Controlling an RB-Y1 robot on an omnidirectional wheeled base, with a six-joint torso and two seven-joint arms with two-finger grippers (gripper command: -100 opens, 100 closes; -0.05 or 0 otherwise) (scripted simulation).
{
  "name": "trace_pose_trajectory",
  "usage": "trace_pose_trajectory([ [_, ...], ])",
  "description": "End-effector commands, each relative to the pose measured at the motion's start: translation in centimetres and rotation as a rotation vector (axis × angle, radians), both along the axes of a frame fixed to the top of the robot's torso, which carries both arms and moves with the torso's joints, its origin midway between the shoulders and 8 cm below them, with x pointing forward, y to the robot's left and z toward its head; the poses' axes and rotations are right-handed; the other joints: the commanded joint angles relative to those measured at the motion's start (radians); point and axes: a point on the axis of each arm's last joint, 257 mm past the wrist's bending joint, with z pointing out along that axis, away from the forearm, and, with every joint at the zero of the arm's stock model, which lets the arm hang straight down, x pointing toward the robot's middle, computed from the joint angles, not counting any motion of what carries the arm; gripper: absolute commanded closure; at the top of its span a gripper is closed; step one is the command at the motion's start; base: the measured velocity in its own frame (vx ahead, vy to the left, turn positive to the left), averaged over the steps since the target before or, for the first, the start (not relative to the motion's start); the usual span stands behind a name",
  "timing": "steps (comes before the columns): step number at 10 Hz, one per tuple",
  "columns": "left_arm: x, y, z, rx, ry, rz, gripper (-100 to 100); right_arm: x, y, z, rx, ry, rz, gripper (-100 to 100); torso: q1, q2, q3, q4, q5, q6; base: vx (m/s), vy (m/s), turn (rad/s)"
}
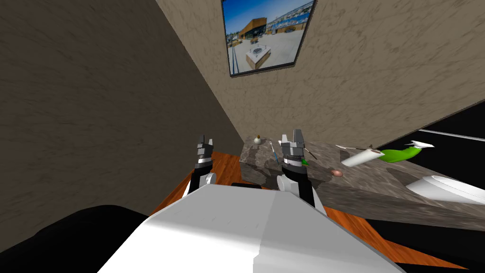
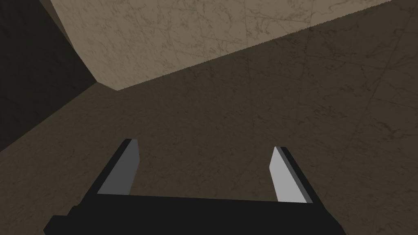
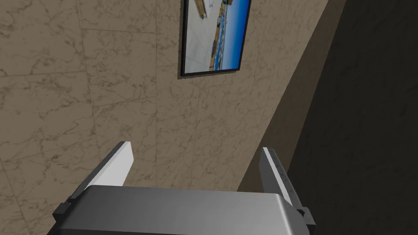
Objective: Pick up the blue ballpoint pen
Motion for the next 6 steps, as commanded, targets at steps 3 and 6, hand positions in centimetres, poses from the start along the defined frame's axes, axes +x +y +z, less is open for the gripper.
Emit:
trace_pose_trajectory([
  [3, 0.0, 0.0, 0.0, 0.0, 0.0, 0.0, 0, 0.4, 0.1, -1.5, -0.098, 0.051, 0.009, -100, -0.002, 0.003, 0.002, 0.001, 0.0, 0.0, -0.05, -0.023, 0.075],
  [6, 0.0, 0.0, 0.0, 0.0, 0.0, 0.0, 0, 1.0, -0.1, -4.3, -0.215, 0.132, 0.004, -100, -0.004, 0.006, 0.004, 0.001, -0.001, 0.0, -0.094, -0.054, 0.171],
])
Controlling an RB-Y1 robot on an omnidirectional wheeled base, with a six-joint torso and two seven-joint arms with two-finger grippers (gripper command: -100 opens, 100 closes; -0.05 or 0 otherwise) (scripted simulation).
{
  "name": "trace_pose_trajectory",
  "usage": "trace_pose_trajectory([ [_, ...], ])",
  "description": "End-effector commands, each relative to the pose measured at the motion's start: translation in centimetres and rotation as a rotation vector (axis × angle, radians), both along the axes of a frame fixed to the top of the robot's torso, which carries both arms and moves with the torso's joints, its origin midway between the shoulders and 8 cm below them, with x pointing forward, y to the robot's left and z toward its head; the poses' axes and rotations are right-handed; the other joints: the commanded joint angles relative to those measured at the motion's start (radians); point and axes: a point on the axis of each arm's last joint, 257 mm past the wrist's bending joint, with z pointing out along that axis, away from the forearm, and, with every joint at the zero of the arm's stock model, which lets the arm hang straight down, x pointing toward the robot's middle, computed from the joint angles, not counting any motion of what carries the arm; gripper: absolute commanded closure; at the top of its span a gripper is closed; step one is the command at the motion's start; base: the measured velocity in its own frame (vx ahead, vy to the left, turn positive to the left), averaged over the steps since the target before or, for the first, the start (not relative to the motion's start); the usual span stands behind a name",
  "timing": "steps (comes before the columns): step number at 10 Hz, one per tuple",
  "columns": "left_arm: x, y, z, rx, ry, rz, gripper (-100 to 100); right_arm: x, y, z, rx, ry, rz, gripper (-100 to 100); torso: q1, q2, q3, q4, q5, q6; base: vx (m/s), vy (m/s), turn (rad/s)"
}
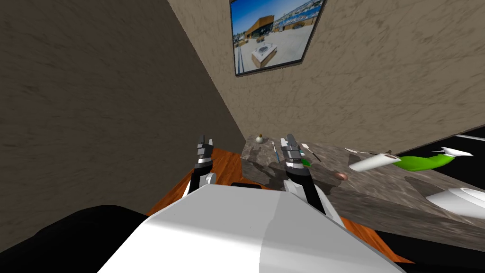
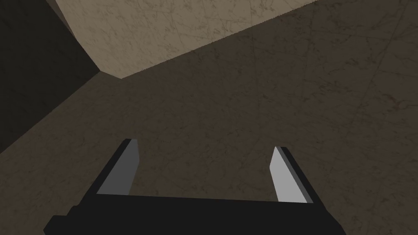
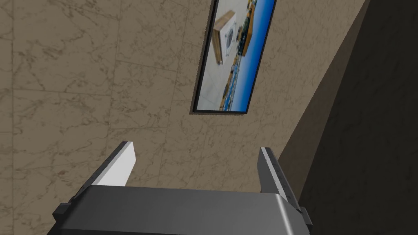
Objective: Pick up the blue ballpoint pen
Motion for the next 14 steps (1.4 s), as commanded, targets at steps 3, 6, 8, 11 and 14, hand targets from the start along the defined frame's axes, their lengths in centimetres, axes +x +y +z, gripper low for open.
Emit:
trace_pose_trajectory([
  [3, 0.0, 0.0, 0.0, 0.0, 0.0, 0.0, 0, 0.6, -0.3, -3.4, -0.14, 0.086, -0.004, -100, 0.001, -0.003, -0.002, -0.001, 0.0, 0.0, -0.061, -0.05, 0.14],
  [6, 0.0, 0.0, 0.0, 0.0, 0.0, 0.0, 0, 1.0, -0.8, -6.5, -0.268, 0.159, -0.011, -100, 0.0, -0.003, -0.002, -0.001, 0.0, 0.0, -0.072, -0.056, 0.21],
  [8, 0.0, 0.0, 0.0, 0.0, 0.0, 0.0, 0, 1.1, -1.0, -8.3, -0.349, 0.198, -0.009, -100, -0.001, -0.002, -0.001, 0.0, 0.0, 0.001, -0.073, -0.058, 0.157],
  [11, 0.0, 0.0, 0.0, 0.0, 0.0, 0.0, 0, 1.2, -1.4, -10.1, -0.443, 0.237, -0.003, -100, 0.0, -0.004, -0.002, -0.001, 0.0, 0.0, -0.054, -0.047, 0.192],
  [14, 0.0, 0.0, 0.0, 0.0, 0.0, 0.0, 0, 1.1, -2.6, -13.8, -0.607, 0.308, -0.006, -100, 0.0, -0.004, -0.002, -0.001, 0.0, 0.001, -0.071, -0.056, 0.232],
])
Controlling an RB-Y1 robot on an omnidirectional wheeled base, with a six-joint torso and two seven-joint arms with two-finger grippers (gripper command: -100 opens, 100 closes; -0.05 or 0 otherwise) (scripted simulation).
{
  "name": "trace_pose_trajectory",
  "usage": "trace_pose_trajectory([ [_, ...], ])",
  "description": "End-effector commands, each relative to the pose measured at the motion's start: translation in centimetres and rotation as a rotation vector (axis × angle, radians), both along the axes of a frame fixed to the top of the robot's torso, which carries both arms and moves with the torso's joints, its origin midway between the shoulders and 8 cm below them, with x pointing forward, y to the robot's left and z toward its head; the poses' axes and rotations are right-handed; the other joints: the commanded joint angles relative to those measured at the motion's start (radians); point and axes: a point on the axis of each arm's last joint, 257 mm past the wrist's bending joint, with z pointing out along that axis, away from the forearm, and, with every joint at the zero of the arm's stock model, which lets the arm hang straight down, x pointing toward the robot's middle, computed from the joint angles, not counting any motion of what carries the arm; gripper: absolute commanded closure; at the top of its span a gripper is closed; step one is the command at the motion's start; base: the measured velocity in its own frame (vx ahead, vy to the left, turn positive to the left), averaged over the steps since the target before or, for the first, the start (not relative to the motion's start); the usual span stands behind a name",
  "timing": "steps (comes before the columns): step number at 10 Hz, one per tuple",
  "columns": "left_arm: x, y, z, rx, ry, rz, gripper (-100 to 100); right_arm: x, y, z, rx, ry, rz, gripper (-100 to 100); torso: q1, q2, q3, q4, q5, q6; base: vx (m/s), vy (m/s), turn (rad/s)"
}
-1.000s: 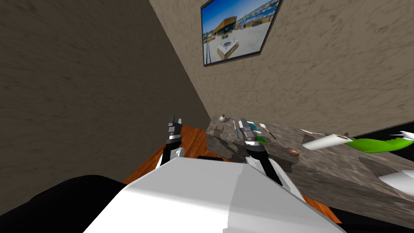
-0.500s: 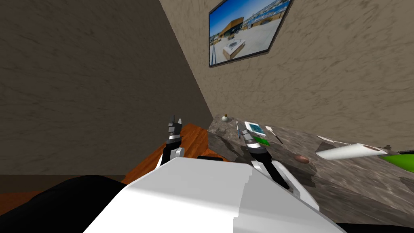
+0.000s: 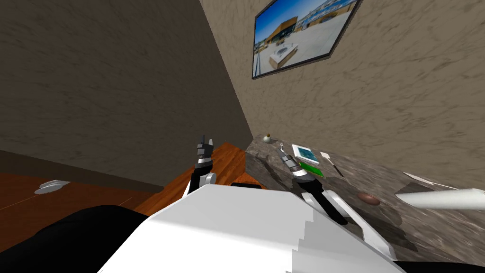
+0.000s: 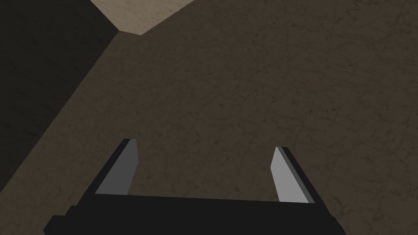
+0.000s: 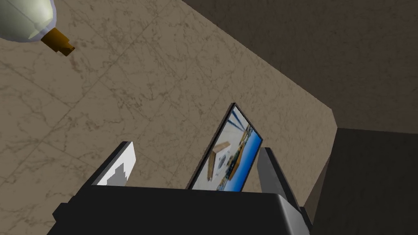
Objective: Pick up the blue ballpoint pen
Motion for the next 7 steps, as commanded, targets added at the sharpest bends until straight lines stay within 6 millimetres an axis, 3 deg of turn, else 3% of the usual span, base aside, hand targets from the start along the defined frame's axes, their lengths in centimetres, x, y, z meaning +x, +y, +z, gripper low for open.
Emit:
trace_pose_trajectory([
  [1, 0.0, 0.0, 0.0, 0.0, 0.0, 0.0, 0, 0.2, -0.3, -1.1, -0.049, 0.018, 0.004, -100, 0.0, 0.0, 0.0, 0.0, 0.0, 0.0, -0.06, -0.058, 0.166],
  [2, 0.0, 0.0, 0.0, 0.0, 0.0, 0.0, 0, 0.0, -1.1, -3.0, -0.133, 0.052, 0.005, -100, 0.0, -0.001, 0.0, 0.0, 0.0, 0.001, -0.065, -0.044, 0.3],
  [3, 0.0, 0.0, 0.0, 0.0, 0.0, 0.0, 0, 0.0, -1.1, -3.0, -0.141, 0.053, 0.01, -100, 0.001, -0.001, -0.001, 0.0, 0.0, 0.0, -0.062, -0.053, 0.153],
  [4, 0.0, 0.0, 0.0, 0.0, 0.0, 0.0, 0, -0.2, -2.0, -4.9, -0.226, 0.087, 0.012, -100, 0.001, -0.001, -0.001, 0.0, 0.0, 0.001, -0.09, -0.048, 0.295],
  [5, 0.0, 0.0, 0.0, 0.0, 0.0, 0.0, 0, -0.2, -2.0, -4.9, -0.236, 0.088, 0.018, -100, 0.001, 0.0, 0.0, 0.0, 0.0, 0.0, -0.063, -0.054, 0.196],
  [6, 0.0, 0.0, 0.0, 0.0, 0.0, 0.0, 0, -0.6, -3.0, -6.8, -0.323, 0.121, 0.023, -100, 0.0, -0.001, -0.001, 0.0, 0.0, 0.001, -0.073, -0.058, 0.396],
  [7, 0.0, 0.0, 0.0, 0.0, 0.0, 0.0, 0, -0.6, -3.0, -6.8, -0.335, 0.123, 0.031, -100, 0.0, -0.001, -0.001, 0.0, 0.0, 0.0, -0.06, -0.066, 0.157],
])
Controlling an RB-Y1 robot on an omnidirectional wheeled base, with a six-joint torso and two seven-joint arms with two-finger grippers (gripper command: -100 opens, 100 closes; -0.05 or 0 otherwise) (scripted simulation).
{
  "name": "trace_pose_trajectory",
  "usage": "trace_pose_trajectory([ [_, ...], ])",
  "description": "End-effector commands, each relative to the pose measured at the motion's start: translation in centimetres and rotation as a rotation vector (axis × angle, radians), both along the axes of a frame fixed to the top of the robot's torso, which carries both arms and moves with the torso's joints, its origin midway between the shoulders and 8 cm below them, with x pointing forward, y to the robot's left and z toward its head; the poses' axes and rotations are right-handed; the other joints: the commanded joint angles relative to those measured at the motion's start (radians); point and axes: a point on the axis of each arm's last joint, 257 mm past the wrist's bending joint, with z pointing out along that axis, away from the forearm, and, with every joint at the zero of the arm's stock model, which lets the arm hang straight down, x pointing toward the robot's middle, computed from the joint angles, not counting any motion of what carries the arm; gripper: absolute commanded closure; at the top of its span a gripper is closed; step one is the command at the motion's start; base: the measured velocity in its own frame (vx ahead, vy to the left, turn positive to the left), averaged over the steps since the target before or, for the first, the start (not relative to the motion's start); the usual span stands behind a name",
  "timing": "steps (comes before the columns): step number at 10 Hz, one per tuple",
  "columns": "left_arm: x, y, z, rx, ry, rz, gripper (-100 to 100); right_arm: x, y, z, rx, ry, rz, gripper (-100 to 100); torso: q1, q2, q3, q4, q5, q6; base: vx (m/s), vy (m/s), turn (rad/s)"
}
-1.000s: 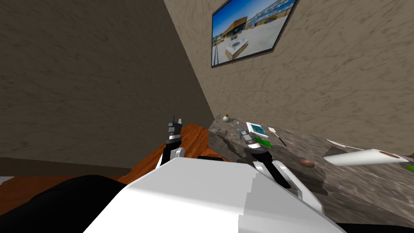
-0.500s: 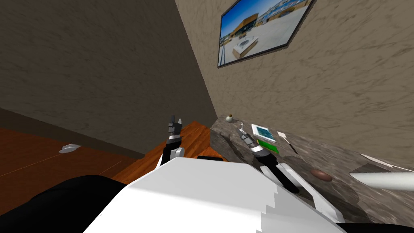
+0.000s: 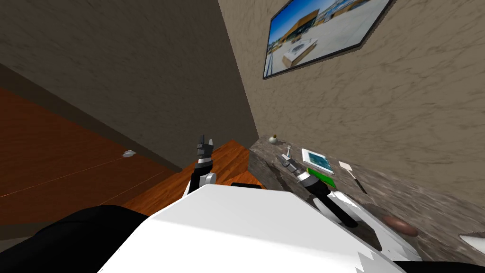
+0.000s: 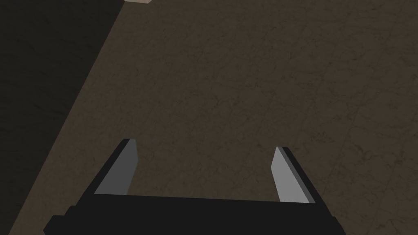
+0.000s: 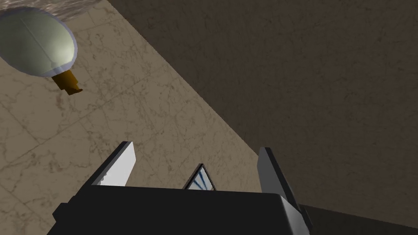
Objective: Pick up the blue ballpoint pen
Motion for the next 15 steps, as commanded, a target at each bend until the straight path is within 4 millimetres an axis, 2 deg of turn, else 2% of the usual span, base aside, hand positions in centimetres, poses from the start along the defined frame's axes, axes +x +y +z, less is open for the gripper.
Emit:
trace_pose_trajectory([
  [1, 0.0, 0.0, 0.0, 0.0, 0.0, 0.0, 0, -0.6, -1.2, -2.2, -0.107, 0.04, 0.013, -100, 0.0, 0.0, 0.0, 0.0, 0.0, 0.0, -0.074, -0.052, 0.333],
  [2, 0.0, 0.0, 0.0, 0.0, 0.0, 0.0, 0, -0.6, -1.3, -2.2, -0.118, 0.042, 0.021, -100, 0.0, 0.0, 0.0, 0.0, 0.0, -0.001, -0.069, -0.051, 0.171],
  [3, 0.0, 0.0, 0.0, 0.0, 0.0, 0.0, 0, -1.1, -2.4, -4.1, -0.209, 0.076, 0.035, -100, 0.001, 0.0, 0.0, 0.0, 0.0, 0.0, -0.083, -0.07, 0.332],
  [4, 0.0, 0.0, 0.0, 0.0, 0.0, 0.0, 0, -1.1, -2.5, -4.1, -0.22, 0.078, 0.042, -100, -0.001, 0.001, 0.0, 0.0, 0.0, -0.001, -0.077, -0.058, 0.177],
  [5, 0.0, 0.0, 0.0, 0.0, 0.0, 0.0, 0, -1.8, -3.7, -5.9, -0.308, 0.113, 0.058, -100, 0.0, 0.0, 0.0, 0.0, 0.0, 0.0, -0.094, -0.043, 0.315],
  [6, 0.0, 0.0, 0.0, 0.0, 0.0, 0.0, 0, -1.8, -3.8, -5.9, -0.322, 0.115, 0.067, -100, 0.001, 0.001, 0.001, 0.0, 0.0, -0.001, -0.075, -0.046, 0.187],
  [7, 0.0, 0.0, 0.0, 0.0, 0.0, 0.0, 0, -2.6, -5.1, -7.7, -0.409, 0.15, 0.087, -100, 0.001, 0.0, 0.0, 0.0, 0.0, 0.0, -0.08, -0.043, 0.434],
  [8, 0.0, 0.0, 0.0, 0.0, 0.0, 0.0, 0, -2.6, -5.2, -7.7, -0.424, 0.153, 0.097, -100, 0.0, 0.0, 0.0, 0.0, 0.0, -0.001, -0.062, -0.047, 0.18],
  [9, 0.0, 0.0, 0.0, 0.0, 0.0, 0.0, 0, -3.5, -6.6, -9.5, -0.508, 0.189, 0.119, -100, 0.0, -0.001, 0.0, 0.0, 0.0, 0.0, -0.077, -0.054, 0.299],
  [10, 0.0, 0.0, 0.0, 0.0, 0.0, 0.0, 0, -3.5, -6.8, -9.4, -0.526, 0.191, 0.132, -100, 0.0, 0.0, 0.0, 0.0, 0.0, -0.001, -0.078, -0.04, 0.205],
  [11, 0.0, 0.0, 0.0, 0.0, 0.0, 0.0, 0, -4.6, -8.3, -11.1, -0.61, 0.227, 0.158, -100, 0.0, -0.001, 0.0, 0.0, 0.0, 0.0, -0.094, -0.04, 0.371],
  [12, 0.0, 0.0, 0.0, 0.0, 0.0, 0.0, 0, -4.5, -8.4, -10.9, -0.628, 0.229, 0.171, -100, 0.0, 0.0, 0.0, 0.0, 0.0, -0.001, -0.078, -0.043, 0.188],
  [13, 0.0, 0.0, 0.0, 0.0, 0.0, 0.0, 0, -5.6, -10.1, -12.4, -0.713, 0.264, 0.202, -100, 0.0, 0.0, 0.0, 0.0, 0.0, 0.0, -0.083, -0.042, 0.364],
  [14, 0.0, 0.0, 0.0, 0.0, 0.0, 0.0, 0, -5.5, -10.3, -12.3, -0.729, 0.265, 0.213, -100, 0.0, -0.001, 0.0, 0.0, 0.0, -0.001, -0.069, -0.042, 0.164],
  [15, 0.0, 0.0, 0.0, 0.0, 0.0, 0.0, 0, -6.6, -12.0, -13.5, -0.812, 0.298, 0.244, -100, 0.0, -0.001, -0.001, 0.0, 0.0, 0.001, -0.071, -0.037, 0.346],
])
